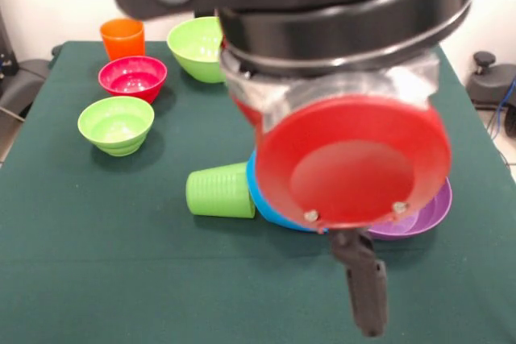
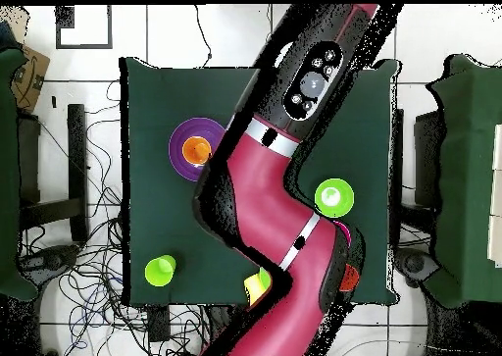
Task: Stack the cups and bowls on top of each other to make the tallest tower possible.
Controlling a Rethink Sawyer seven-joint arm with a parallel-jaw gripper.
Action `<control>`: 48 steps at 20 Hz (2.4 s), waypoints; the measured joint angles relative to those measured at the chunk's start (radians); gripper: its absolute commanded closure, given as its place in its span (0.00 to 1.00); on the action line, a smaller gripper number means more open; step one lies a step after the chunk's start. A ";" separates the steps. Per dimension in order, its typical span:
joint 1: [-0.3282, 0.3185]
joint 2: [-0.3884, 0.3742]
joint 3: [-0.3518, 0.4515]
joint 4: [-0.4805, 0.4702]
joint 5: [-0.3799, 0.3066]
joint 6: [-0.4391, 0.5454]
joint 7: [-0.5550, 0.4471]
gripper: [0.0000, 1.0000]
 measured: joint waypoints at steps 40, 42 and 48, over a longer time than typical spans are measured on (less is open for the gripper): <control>0.074 -0.188 -0.294 0.111 -0.189 0.201 -0.295 0.00; 0.073 -0.188 -0.302 0.112 -0.168 0.201 -0.307 0.00; 0.061 -0.195 -0.377 0.131 -0.006 0.223 -0.314 0.00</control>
